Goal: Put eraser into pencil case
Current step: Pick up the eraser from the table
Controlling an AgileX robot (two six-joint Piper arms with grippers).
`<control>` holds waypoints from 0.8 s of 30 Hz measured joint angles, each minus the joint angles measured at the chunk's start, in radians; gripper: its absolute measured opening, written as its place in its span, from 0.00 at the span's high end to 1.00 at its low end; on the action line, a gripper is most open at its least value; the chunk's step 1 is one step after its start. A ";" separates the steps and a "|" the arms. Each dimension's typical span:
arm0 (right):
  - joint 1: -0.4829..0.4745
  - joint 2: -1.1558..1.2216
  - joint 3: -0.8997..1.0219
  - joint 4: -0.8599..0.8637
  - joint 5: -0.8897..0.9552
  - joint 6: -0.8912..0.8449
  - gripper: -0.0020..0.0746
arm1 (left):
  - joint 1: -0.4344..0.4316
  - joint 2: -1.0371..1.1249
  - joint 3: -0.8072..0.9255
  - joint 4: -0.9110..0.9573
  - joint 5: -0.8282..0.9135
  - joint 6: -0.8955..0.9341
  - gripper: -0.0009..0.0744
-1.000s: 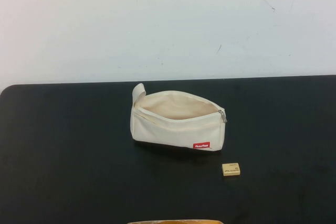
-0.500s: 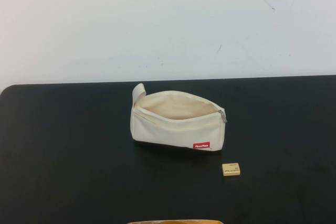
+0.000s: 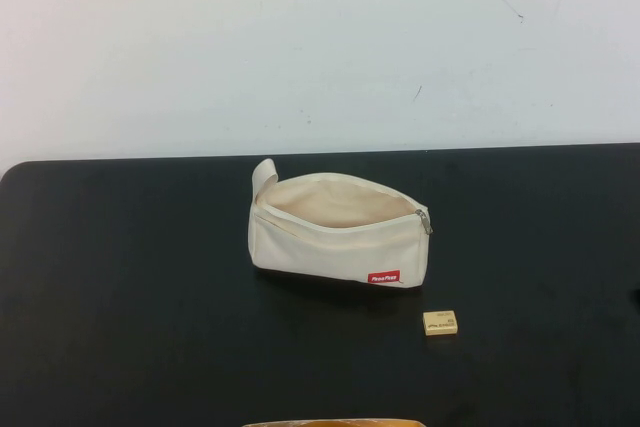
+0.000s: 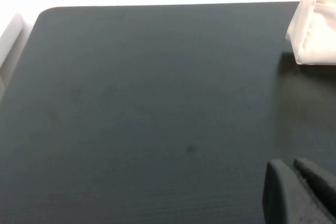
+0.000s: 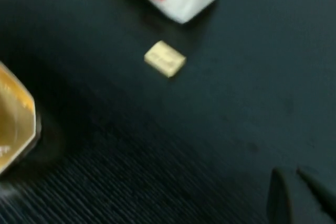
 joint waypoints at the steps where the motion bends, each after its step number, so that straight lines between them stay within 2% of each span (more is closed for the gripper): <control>1: 0.023 0.039 -0.002 0.008 -0.019 -0.034 0.98 | 0.000 0.000 0.000 0.000 0.000 0.000 0.99; 4: 0.106 0.149 -0.004 0.017 -0.097 -0.121 0.96 | 0.000 0.000 0.000 0.000 0.000 0.000 0.99; 7: 0.192 0.263 -0.024 0.022 -0.158 -0.191 0.87 | 0.000 0.000 0.000 0.000 0.000 0.000 0.99; 9: 0.242 0.344 -0.049 0.022 -0.182 -0.218 0.73 | 0.000 0.000 0.000 0.000 0.000 0.000 0.99; 12: 0.303 0.451 -0.095 0.020 -0.217 -0.252 0.46 | 0.000 0.000 0.000 0.000 0.000 0.000 0.99; 15: 0.332 0.538 -0.142 0.016 -0.252 -0.311 0.31 | 0.000 0.000 0.000 0.000 0.000 0.000 0.99; 18: 0.344 0.618 -0.186 0.016 -0.277 -0.370 0.26 | 0.000 0.000 0.000 0.000 0.000 0.000 0.99; 24: 0.347 0.750 -0.259 0.036 -0.341 -0.405 0.25 | 0.000 0.000 0.000 0.000 0.000 0.000 0.99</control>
